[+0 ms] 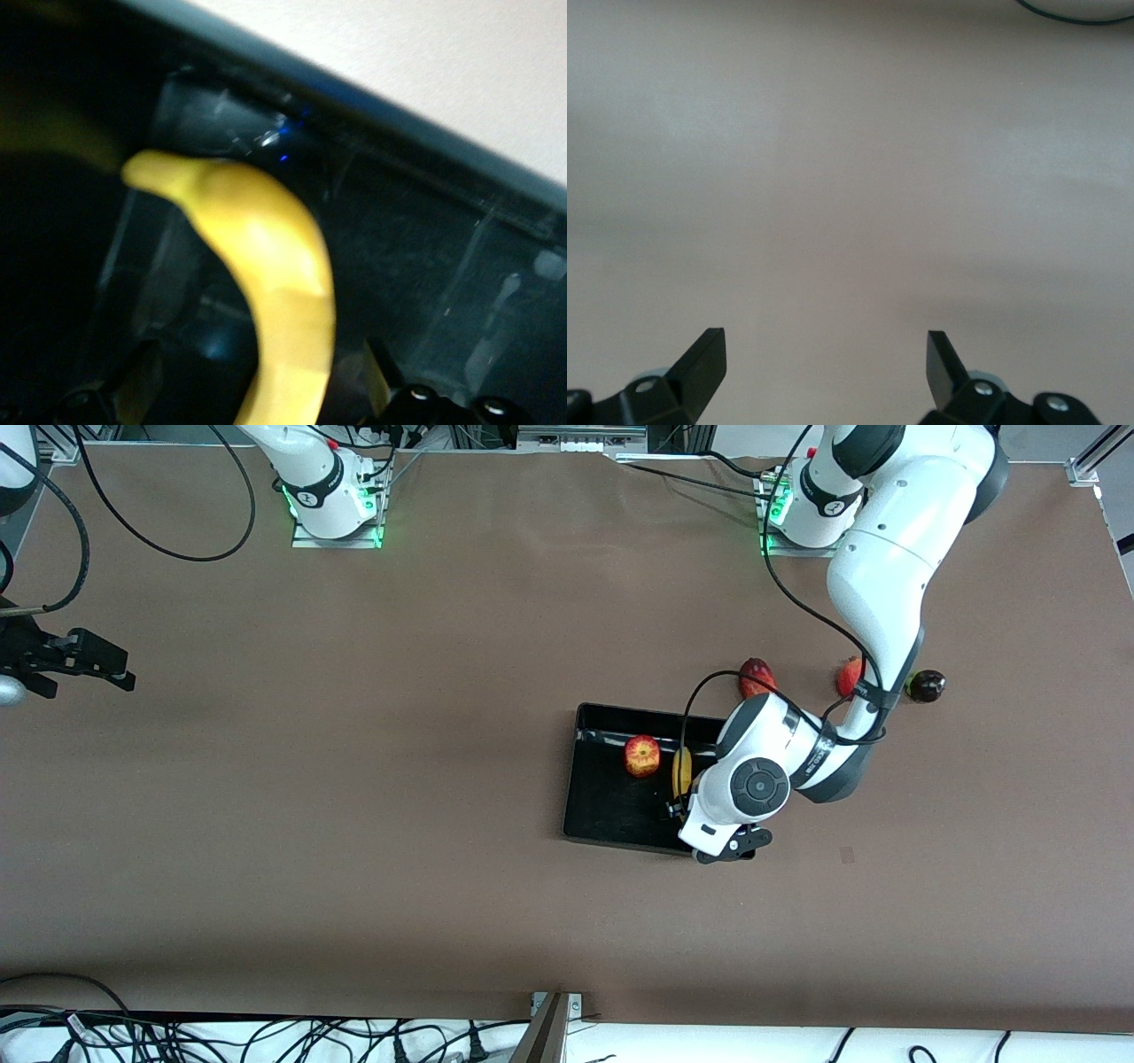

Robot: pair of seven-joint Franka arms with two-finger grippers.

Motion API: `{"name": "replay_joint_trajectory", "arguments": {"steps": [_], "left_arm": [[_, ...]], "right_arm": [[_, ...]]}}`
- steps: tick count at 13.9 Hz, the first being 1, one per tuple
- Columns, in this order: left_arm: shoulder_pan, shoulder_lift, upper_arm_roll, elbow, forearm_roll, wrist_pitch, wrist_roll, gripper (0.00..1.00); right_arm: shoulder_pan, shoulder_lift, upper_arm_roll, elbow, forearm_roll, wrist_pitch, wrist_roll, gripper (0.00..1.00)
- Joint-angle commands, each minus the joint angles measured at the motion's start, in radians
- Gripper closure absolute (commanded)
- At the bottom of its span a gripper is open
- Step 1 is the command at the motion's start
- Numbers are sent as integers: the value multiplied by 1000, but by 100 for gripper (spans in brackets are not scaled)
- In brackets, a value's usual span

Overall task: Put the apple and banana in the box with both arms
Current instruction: 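Open the left gripper and withdraw it from the box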

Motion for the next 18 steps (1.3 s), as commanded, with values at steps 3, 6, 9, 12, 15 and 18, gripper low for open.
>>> {"name": "replay_joint_trajectory", "arguments": {"steps": [3,6,9,12,15,18], "left_arm": [[23,-193,-4,-6,-21,-203,0,0],[70,-330,-1,-8,-104,-315,26,0],[132,-440,0,-18,-156,-384,34,0],[218,-528,-1,-26,-181,-458,63,0],[293,-594,2,-28,-178,-547,227,0],[371,-680,2,-52,-170,-591,376,0]], "right_arm": [[-5,5,2,18,6,-8,-3,0],[-5,5,3,18,6,-8,-3,0],[-5,3,3,18,8,-15,-3,0],[-4,3,3,18,6,-15,-3,0],[-4,5,5,18,6,-13,-3,0],[-2,5,5,18,6,-7,-3,0]]}}
